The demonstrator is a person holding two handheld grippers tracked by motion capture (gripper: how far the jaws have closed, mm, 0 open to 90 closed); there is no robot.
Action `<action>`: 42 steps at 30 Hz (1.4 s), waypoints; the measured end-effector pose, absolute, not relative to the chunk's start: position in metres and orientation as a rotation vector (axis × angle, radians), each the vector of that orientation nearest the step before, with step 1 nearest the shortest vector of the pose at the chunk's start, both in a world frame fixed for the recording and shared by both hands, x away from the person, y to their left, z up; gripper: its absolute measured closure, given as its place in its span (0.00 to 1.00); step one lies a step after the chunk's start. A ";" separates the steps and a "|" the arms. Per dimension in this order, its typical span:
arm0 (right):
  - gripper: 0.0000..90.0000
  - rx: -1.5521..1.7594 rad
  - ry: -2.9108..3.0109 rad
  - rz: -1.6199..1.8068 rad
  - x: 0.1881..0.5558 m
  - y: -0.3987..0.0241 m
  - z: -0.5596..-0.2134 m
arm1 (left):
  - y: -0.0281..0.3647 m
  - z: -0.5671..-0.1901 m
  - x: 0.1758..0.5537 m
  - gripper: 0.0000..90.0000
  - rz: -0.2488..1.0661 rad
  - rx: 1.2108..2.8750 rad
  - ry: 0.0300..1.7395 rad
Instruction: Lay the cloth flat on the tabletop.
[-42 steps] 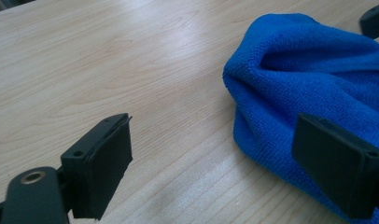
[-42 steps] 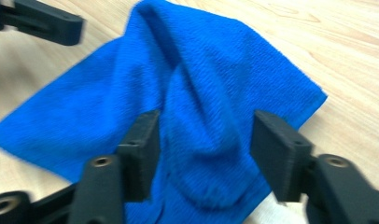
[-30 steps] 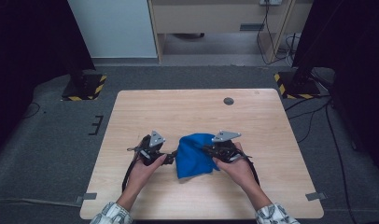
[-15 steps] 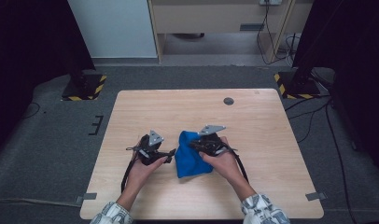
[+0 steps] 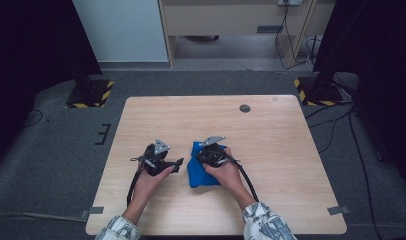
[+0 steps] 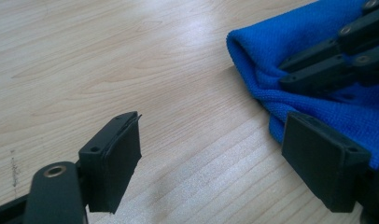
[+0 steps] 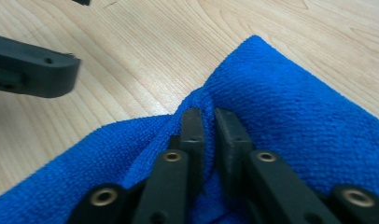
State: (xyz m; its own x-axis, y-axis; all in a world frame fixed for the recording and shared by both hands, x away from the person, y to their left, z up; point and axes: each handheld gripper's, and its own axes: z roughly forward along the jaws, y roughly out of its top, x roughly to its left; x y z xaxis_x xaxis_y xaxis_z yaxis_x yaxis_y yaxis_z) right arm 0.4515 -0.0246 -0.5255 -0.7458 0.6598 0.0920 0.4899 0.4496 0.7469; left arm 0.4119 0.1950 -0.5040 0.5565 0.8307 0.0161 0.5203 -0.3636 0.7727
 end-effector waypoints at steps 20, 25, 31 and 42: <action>0.40 0.998 2.349 1.111 0.403 -0.092 -0.490 | 0.191 -0.499 0.409 0.24 0.510 2.029 1.053; 0.38 1.006 2.358 1.150 0.394 -0.116 -0.498 | 0.184 -0.494 0.405 0.24 0.499 2.017 1.032; 0.60 1.039 2.388 1.138 0.377 -0.138 -0.511 | 0.174 -0.492 0.402 0.25 0.500 2.026 1.001; 0.59 1.067 2.447 1.028 0.369 -0.135 -0.525 | 0.173 -0.492 0.400 0.25 0.494 2.020 0.991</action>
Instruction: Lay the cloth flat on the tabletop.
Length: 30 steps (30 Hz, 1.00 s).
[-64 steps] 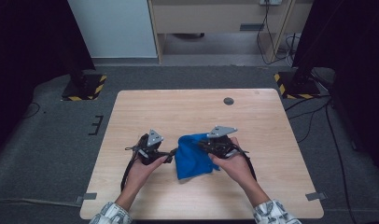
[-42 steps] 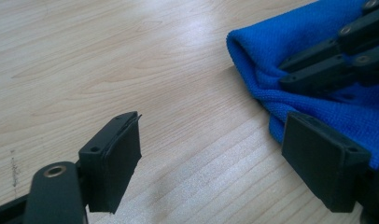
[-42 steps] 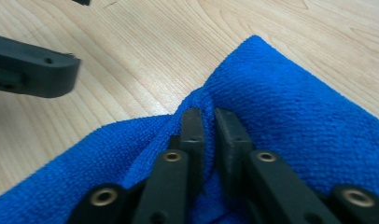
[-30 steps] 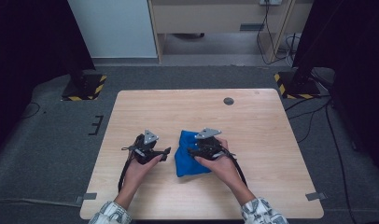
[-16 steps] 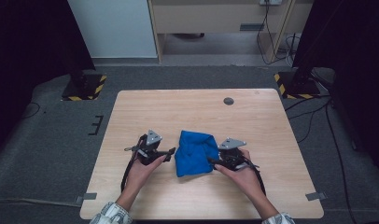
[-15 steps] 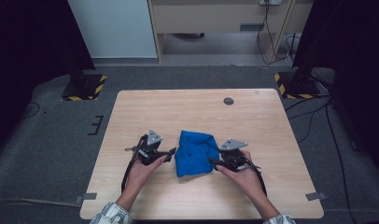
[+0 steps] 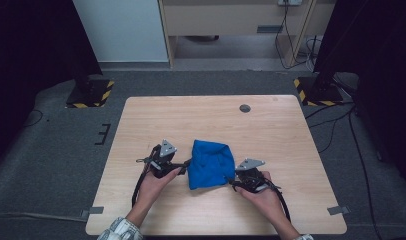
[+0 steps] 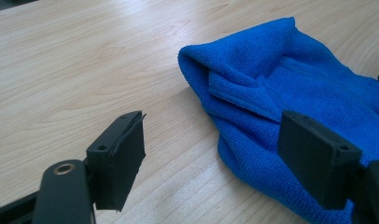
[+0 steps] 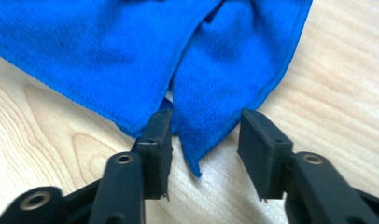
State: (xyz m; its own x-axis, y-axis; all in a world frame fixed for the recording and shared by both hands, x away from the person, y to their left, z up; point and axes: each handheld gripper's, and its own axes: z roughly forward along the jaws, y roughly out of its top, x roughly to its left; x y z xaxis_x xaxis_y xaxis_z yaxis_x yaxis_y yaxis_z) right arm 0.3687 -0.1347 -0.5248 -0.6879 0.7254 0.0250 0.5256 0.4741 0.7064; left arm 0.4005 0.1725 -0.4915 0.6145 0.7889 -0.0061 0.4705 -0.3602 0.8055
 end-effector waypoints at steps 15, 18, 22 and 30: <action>0.95 1.036 2.459 1.037 0.376 -0.140 -0.526 | 0.165 -0.490 0.398 0.27 0.491 2.026 0.974; 0.96 1.027 2.453 1.050 0.376 -0.142 -0.522 | 0.164 -0.490 0.397 0.27 0.493 2.027 0.971; 0.96 1.025 2.407 1.121 0.375 -0.144 -0.510 | 0.160 -0.486 0.395 0.32 0.531 2.036 0.948; 0.96 1.009 2.404 1.134 0.374 -0.141 -0.507 | 0.141 -0.485 0.396 0.42 0.462 2.045 0.879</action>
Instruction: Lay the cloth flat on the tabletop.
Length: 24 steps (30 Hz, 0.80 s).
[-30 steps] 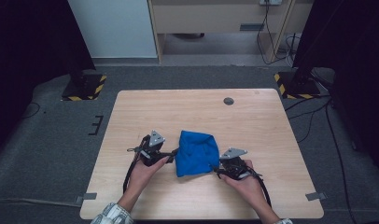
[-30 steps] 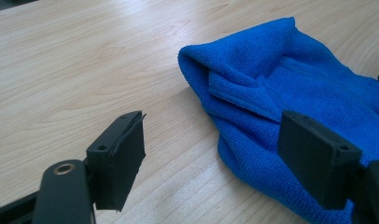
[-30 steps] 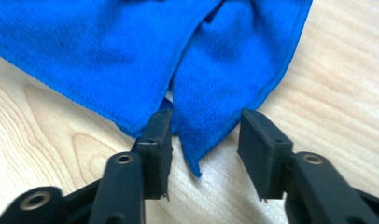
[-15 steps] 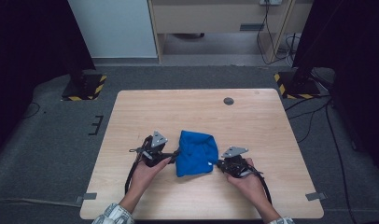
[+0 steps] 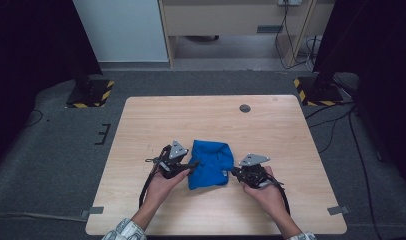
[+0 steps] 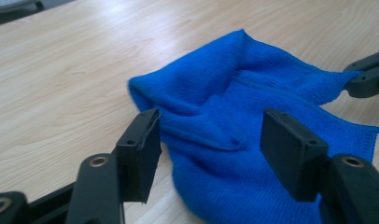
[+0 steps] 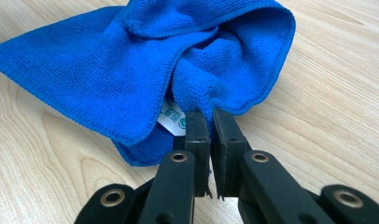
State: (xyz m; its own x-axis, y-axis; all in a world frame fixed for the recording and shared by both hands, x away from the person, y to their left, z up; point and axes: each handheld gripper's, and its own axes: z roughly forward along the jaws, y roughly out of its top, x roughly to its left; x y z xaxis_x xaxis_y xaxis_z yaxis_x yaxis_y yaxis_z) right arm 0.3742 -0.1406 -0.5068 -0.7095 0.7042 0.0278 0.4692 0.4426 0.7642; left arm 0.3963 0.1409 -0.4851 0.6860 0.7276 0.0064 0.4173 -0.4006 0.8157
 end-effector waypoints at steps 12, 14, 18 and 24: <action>0.95 1.014 2.403 1.140 0.373 -0.140 -0.506 | 0.115 -0.498 0.403 0.51 0.462 2.133 0.801; 0.95 1.014 2.405 1.138 0.374 -0.140 -0.507 | 0.113 -0.507 0.408 0.54 0.460 2.167 0.811; 0.95 1.021 2.402 1.134 0.374 -0.141 -0.507 | 0.112 -0.515 0.411 0.55 0.474 2.202 0.829; 0.96 1.035 2.382 1.144 0.374 -0.143 -0.505 | 0.111 -0.521 0.413 0.59 0.486 2.220 0.847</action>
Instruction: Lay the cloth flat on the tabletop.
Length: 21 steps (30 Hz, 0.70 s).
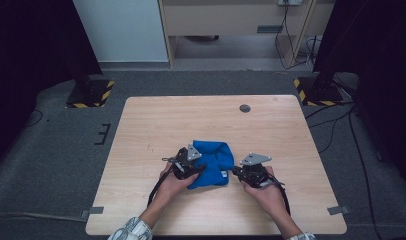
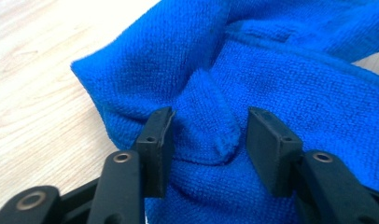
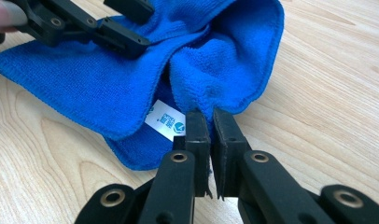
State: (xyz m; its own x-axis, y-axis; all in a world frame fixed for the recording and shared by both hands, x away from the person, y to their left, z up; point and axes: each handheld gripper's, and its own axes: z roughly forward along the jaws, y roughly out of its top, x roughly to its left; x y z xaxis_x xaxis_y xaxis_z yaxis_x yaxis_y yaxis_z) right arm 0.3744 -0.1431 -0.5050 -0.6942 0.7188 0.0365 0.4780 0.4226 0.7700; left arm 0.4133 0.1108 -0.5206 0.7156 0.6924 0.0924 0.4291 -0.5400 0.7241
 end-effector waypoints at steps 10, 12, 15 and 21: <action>0.96 1.053 2.363 1.149 0.376 -0.150 -0.502 | 0.123 -0.516 0.415 0.88 0.465 2.161 0.863; 0.96 1.059 2.355 1.149 0.377 -0.152 -0.501 | 0.128 -0.510 0.415 0.95 0.462 2.130 0.869; 0.96 1.069 2.347 1.153 0.378 -0.155 -0.500 | 0.133 -0.504 0.415 0.97 0.468 2.098 0.878; 0.96 1.076 2.341 1.152 0.380 -0.161 -0.495 | 0.152 -0.486 0.413 0.98 0.505 1.988 0.911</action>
